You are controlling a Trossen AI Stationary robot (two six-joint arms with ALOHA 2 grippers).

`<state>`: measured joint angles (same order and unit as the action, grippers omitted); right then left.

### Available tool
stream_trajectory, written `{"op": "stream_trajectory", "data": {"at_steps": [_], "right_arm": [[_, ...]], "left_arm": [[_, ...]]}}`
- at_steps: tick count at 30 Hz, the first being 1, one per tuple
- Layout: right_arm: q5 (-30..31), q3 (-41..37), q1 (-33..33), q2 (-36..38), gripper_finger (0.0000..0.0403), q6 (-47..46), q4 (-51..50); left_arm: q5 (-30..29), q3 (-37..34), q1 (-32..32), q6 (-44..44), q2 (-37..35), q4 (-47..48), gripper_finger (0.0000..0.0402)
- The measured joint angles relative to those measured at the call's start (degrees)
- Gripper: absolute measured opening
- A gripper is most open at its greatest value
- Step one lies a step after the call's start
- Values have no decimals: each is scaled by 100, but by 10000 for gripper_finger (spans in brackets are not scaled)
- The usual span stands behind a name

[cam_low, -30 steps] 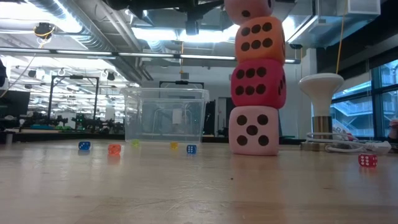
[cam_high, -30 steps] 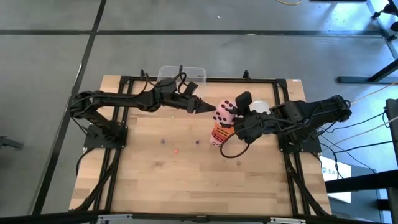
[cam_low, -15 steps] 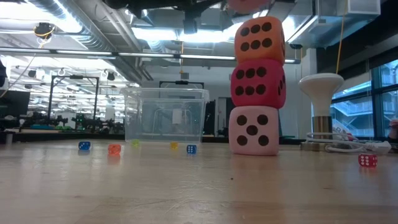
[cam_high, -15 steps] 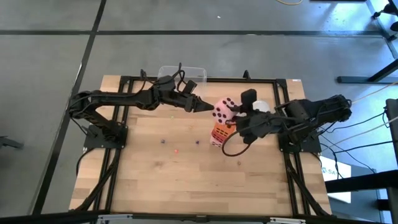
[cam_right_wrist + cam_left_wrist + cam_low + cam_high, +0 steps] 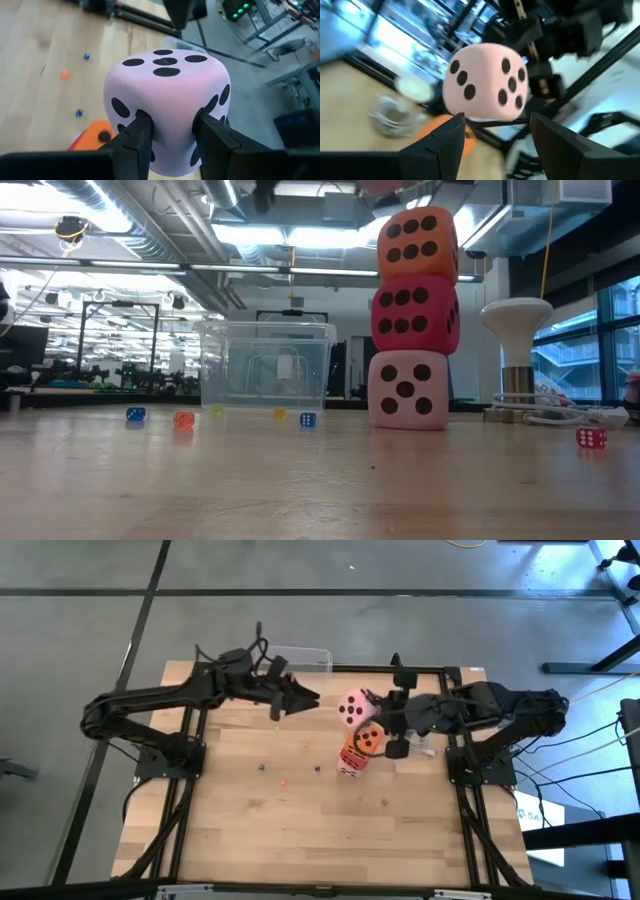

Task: Pick & Place Dice
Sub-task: Put the top large pink dice into the transparent bin

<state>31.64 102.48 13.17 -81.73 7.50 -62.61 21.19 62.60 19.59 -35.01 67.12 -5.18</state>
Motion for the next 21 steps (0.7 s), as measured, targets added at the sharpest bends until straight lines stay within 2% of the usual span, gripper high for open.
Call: {"op": "stream_trajectory", "data": {"at_steps": [6,12,21], "right_arm": [[-269,0,-257,0,122,-414,457],[-307,0,-297,0,122,-955,707],[-460,0,-216,-1,122,-1672,1046]], "left_arm": [[-774,1,-326,1684,-377,644,216],[-1637,1,-1254,3626,-481,633,223],[-2346,7,-2021,5406,-774,419,285]]}}
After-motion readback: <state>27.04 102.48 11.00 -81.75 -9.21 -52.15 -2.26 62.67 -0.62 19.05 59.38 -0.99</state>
